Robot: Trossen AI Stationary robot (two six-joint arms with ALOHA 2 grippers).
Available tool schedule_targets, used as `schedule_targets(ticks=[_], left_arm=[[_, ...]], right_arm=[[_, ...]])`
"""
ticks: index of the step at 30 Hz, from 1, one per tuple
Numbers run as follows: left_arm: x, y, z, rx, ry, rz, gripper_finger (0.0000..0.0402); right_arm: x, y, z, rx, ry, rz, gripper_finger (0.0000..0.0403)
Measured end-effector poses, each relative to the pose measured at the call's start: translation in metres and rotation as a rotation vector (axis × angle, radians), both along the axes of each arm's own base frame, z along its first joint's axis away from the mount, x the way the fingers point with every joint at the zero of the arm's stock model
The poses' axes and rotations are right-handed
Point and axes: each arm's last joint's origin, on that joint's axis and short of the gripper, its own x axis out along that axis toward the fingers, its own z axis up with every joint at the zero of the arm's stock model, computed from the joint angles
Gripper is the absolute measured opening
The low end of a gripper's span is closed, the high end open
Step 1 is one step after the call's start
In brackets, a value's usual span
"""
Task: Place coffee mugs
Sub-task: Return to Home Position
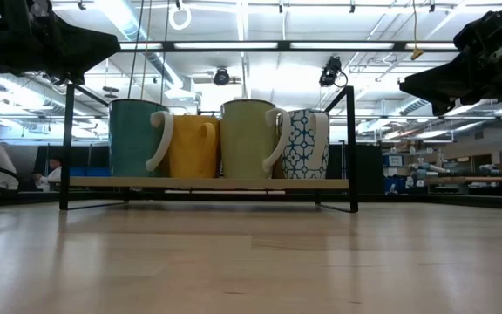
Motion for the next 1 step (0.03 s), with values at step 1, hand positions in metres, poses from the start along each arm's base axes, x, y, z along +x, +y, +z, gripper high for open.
schedule_targets(ticks=[1], left_arm=[[0.0000, 0.0000, 0.0000, 0.000, 0.000, 0.000, 0.0112]], right_arm=[[0.0000, 0.0000, 0.0000, 0.000, 0.000, 0.000, 0.0105]])
